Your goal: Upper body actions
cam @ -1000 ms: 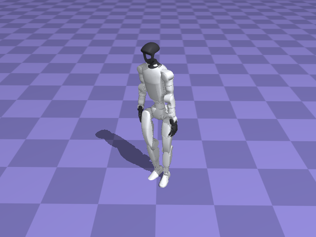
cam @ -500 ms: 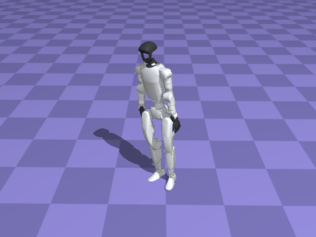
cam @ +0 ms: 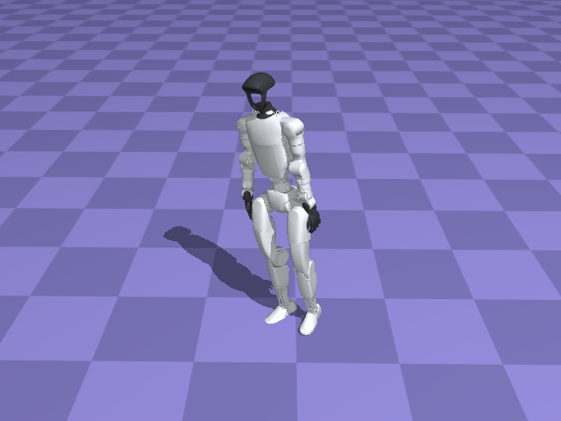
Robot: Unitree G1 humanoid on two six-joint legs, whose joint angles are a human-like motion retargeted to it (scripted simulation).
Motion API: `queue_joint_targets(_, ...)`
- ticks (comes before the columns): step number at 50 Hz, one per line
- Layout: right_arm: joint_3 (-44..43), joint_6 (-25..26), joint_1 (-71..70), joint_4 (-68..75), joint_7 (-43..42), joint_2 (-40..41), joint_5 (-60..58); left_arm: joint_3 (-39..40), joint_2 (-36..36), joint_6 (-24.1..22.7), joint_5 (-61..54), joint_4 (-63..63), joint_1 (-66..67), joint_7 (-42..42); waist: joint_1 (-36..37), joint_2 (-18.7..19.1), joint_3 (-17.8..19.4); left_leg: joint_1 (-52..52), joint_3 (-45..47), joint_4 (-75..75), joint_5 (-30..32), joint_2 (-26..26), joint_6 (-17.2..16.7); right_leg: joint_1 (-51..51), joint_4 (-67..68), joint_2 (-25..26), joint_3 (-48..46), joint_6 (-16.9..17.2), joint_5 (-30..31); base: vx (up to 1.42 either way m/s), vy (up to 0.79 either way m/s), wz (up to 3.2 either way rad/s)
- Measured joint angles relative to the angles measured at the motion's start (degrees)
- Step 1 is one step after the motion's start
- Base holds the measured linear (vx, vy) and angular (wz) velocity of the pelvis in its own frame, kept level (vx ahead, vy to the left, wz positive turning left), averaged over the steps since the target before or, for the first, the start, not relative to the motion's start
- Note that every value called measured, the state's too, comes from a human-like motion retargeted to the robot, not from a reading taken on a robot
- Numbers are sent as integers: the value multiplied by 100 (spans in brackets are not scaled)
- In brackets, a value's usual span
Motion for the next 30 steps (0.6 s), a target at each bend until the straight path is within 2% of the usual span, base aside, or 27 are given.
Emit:
queue_joint_targets(6,39,-84,-54,-226,281,231,199,100,51,-189,-69,62,-15,-27,-308,128,-179,241,-59,-741,-50,-237,395,-116,75,36,-114,112,-22,-6,15,15)
queue_joint_targets(15,331,-315,-123,-534,247,418,373,249,237,-339,-432,-28,-245,120,-328,22,130,236,237,-863,-3,-253,607,-439,355,-67,97,286,298,-22,13,-29)
queue_joint_targets(17,384,-348,-123,-523,222,420,293,338,281,-307,-455,-5,-214,101,-356,39,93,208,349,-912,21,-209,621,-489,475,-44,10,307,140,-16,5,-53)
queue_joint_targets(25,201,-497,113,-277,-68,348,381,502,488,-364,-422,156,-84,307,-774,-22,-190,-4,281,-880,36,-225,657,-315,786,289,380,145,-436,-4,-2,1)
queue_joint_targets(30,-100,-348,295,371,-127,163,610,574,543,-254,-384,99,-71,269,-251,-298,-374,139,591,-957,-19,-434,602,-176,339,233,547,-31,-459,8,-8,-49)
